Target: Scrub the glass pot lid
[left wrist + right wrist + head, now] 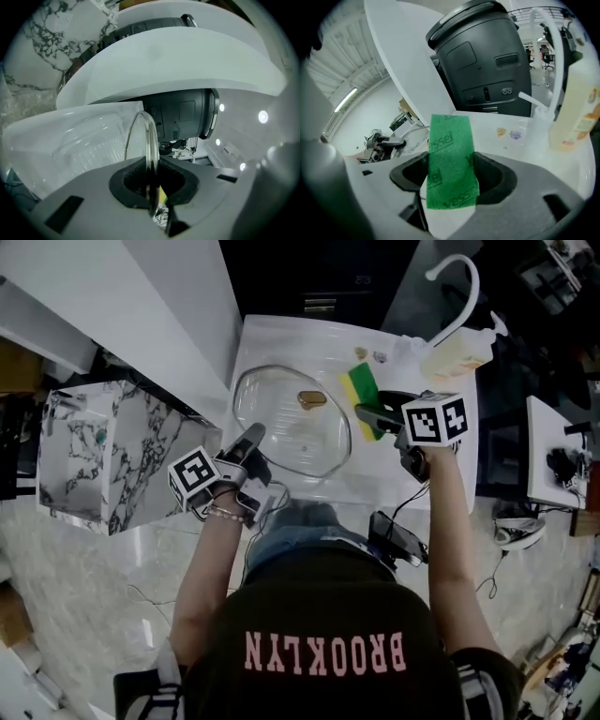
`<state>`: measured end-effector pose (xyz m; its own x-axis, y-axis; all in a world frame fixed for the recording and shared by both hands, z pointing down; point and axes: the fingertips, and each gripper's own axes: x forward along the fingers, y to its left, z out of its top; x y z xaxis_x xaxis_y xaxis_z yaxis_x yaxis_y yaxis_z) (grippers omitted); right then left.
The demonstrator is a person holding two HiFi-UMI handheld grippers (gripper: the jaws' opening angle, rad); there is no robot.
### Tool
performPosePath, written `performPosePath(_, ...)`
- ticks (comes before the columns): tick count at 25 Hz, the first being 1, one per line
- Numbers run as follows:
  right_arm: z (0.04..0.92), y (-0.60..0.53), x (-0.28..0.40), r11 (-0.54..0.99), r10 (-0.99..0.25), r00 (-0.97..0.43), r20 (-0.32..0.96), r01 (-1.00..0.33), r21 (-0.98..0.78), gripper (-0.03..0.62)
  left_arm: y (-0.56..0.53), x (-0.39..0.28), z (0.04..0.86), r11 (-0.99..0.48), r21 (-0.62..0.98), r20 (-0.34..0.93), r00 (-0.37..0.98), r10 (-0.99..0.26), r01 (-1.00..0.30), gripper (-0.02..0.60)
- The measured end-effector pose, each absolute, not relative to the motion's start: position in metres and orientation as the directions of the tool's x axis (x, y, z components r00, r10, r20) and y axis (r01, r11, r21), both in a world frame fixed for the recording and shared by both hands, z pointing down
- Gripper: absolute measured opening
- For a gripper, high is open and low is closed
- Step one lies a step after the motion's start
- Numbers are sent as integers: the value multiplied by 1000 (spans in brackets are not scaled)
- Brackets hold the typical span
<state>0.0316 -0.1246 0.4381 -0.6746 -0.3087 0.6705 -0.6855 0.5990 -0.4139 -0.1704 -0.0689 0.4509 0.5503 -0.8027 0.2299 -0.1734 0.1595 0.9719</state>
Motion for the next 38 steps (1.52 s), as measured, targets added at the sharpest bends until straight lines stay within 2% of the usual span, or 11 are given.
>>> performPosePath(9,432,-102,76,481,-446,-657,608,-748,-456,288,-96,-119,415,-27,894,314,667,-676,-448,32)
performPosePath(17,430,-94,107,424,-493,-636,593,-772,-474,288,-106,-77,420,-169,780,440,720,-537,-603,32)
performPosePath(23,432,-91,136,391,-516,-614,598,-790,-473,288,-114,-51,421,-229,731,505,736,-451,-643,32)
performPosePath(38,429,-90,224,293,-602,-526,601,-846,-446,288,-105,58,421,-602,530,657,738,-155,-598,32)
